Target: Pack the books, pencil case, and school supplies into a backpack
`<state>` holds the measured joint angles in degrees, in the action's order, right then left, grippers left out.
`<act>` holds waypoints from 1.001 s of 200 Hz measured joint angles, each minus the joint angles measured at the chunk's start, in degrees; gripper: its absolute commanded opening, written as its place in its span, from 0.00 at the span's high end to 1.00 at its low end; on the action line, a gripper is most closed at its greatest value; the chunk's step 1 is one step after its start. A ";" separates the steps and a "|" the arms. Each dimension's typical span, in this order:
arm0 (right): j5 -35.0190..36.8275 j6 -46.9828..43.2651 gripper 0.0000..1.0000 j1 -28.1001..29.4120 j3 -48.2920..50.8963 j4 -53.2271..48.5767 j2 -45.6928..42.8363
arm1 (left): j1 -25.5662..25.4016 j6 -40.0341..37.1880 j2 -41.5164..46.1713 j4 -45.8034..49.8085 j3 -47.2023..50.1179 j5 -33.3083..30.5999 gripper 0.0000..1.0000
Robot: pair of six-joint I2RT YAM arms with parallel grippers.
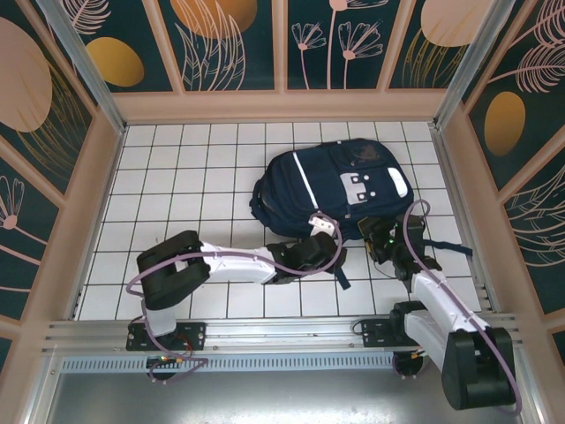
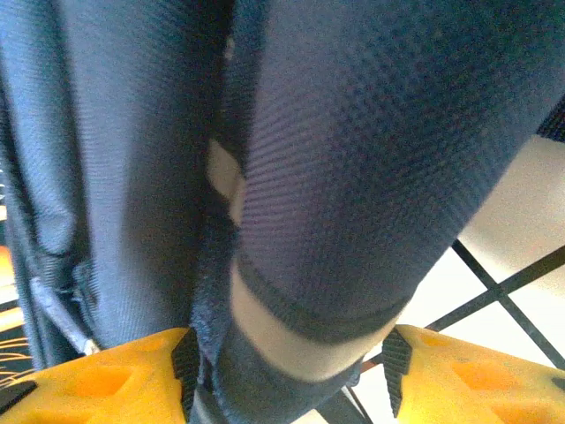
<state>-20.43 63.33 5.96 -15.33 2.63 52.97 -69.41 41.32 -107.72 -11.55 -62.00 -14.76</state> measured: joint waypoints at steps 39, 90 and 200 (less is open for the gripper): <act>-2.03 -2.34 0.80 -0.20 -0.83 2.12 5.40 | 0.02 -0.87 -4.20 -0.15 -2.54 -1.03 0.52; -2.78 -3.72 1.00 -0.31 -2.23 1.68 5.51 | 0.02 -1.46 -9.70 0.17 -7.08 -3.28 0.53; -3.67 -2.97 1.00 -0.42 -2.97 -0.79 3.04 | 0.50 -2.47 -16.83 3.48 -14.49 -7.02 1.00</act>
<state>-24.10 60.36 5.54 -18.31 1.85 56.01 -68.90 38.85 -124.55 -8.08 -76.49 -21.78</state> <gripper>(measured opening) 0.066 0.103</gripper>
